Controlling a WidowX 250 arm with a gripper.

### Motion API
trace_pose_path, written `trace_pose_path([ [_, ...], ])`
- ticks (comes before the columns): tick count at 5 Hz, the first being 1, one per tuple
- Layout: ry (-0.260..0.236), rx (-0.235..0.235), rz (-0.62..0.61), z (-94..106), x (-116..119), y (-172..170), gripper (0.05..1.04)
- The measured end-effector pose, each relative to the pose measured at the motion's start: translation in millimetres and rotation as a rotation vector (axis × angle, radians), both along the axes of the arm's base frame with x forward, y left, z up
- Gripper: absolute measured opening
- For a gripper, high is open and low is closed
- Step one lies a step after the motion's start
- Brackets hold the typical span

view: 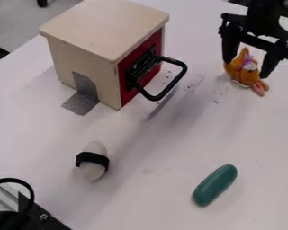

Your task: Lift the teddy over the drawer

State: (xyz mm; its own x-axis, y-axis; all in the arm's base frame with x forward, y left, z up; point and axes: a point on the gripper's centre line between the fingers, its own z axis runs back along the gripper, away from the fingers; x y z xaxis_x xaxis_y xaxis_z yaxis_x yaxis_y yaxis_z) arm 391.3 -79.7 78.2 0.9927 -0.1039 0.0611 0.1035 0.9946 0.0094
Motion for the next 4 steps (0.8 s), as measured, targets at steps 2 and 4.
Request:
trace_pose_path([
  [2, 0.017, 0.064, 0.037, -22.1, 43, 29, 0.997],
  [4, 0.004, 0.031, 0.056, -33.0, 76, 21, 0.998],
])
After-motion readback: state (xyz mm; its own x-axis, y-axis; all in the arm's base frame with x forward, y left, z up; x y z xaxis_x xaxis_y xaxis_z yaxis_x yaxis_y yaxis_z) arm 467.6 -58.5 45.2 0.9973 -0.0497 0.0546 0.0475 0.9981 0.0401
